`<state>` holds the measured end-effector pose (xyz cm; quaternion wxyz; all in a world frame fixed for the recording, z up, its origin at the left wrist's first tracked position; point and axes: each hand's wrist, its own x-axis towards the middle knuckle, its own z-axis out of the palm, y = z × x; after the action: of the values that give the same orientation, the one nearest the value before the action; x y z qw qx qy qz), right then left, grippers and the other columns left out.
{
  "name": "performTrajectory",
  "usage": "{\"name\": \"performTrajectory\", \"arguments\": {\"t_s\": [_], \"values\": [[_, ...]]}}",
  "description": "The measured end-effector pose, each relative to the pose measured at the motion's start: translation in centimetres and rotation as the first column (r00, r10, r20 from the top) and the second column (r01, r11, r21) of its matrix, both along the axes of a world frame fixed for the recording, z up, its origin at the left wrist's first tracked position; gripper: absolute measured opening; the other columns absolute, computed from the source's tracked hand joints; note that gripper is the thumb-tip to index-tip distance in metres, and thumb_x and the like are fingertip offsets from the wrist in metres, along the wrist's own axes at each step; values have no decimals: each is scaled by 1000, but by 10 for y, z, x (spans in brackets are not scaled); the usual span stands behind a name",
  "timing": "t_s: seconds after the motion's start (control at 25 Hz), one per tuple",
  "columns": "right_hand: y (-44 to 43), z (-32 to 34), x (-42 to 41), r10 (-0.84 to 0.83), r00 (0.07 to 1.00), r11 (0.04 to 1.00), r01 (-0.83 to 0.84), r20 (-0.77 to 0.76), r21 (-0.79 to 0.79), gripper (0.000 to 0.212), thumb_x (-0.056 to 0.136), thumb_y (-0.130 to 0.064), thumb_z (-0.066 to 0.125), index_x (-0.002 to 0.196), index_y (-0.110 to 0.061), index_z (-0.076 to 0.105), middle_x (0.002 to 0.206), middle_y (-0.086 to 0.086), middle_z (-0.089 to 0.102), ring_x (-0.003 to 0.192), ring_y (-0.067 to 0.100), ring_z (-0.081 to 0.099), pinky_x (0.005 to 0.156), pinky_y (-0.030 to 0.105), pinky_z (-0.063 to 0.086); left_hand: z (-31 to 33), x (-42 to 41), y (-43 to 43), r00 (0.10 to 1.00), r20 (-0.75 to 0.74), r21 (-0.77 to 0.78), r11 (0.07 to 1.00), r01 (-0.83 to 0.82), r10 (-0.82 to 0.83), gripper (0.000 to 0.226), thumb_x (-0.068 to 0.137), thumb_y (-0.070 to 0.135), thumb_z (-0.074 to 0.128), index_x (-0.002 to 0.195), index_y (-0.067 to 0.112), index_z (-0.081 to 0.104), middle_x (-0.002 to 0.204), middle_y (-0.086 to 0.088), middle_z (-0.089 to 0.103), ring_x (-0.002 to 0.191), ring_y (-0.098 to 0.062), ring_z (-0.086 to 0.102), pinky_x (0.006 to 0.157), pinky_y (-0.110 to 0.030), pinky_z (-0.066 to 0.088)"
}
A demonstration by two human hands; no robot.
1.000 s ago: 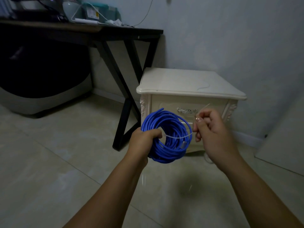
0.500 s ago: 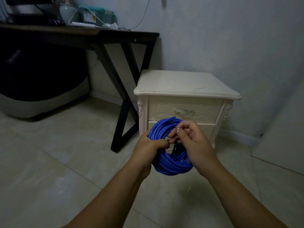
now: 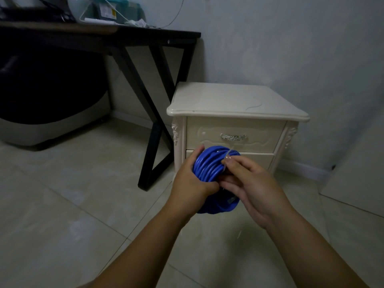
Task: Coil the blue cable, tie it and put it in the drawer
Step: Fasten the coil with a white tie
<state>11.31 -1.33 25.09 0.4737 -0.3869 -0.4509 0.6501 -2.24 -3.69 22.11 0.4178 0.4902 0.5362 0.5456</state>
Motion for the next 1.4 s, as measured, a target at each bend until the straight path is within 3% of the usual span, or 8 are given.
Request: {"name": "performTrajectory", "arguments": {"t_s": [0.16,0.24,0.4,0.56,0.8,1.04,1.24,1.4], "values": [[4,4,4,20,999,999,-21,-44,-36,14,92,-10,59,97,-1,68,94,15,75,91,23,73,81,34,58,1,2,5,986,-165,83,996,-10,24,85,69,2,77,133,44,40,128,17,43,108,-3,56,83,-18,54],[5,4,5,6,999,999,-7,-39,-32,12,90,-8,60,93,0,69,90,14,75,85,21,74,77,32,60,-1,3,5,975,-222,113,994,-4,29,78,71,15,81,133,44,42,126,20,42,111,0,54,87,-19,52],[7,2,5,-16,1000,999,16,19,-30,11,88,-9,63,90,0,69,86,14,74,83,22,73,78,36,59,0,9,3,993,-98,188,981,-52,72,56,74,53,67,127,47,53,120,17,51,107,5,57,92,-24,53],[7,-3,1,-32,999,999,34,41,-42,7,87,-7,64,86,-2,68,85,14,74,82,24,73,75,37,58,0,11,9,987,-2,214,965,-155,159,21,91,35,59,107,48,64,111,10,60,102,-3,63,93,-35,54],[4,-4,2,-39,998,998,41,56,-38,11,88,-7,64,91,2,68,90,16,75,85,26,74,78,40,58,-4,6,12,985,60,183,969,-168,160,19,92,30,60,105,37,73,107,5,67,97,-12,67,85,-37,58],[4,-5,2,-41,998,998,43,56,-37,12,88,-9,64,93,1,69,92,15,74,87,26,73,80,41,58,-4,5,13,988,62,184,971,-153,144,18,91,30,61,104,36,73,109,4,67,99,-11,66,87,-37,57],[4,-5,2,-56,997,998,58,51,-39,11,88,-10,63,91,-2,71,90,13,75,86,22,74,79,38,58,-9,8,10,989,-79,249,963,-104,127,26,86,41,66,111,38,70,110,8,61,104,-5,61,92,-35,54],[2,-4,5,-55,997,998,56,55,-9,12,90,-10,61,89,-6,72,93,10,75,89,20,73,77,35,58,-11,7,11,986,-106,290,952,-94,130,40,79,46,68,116,32,69,112,5,60,105,-5,60,91,-31,54]]}}
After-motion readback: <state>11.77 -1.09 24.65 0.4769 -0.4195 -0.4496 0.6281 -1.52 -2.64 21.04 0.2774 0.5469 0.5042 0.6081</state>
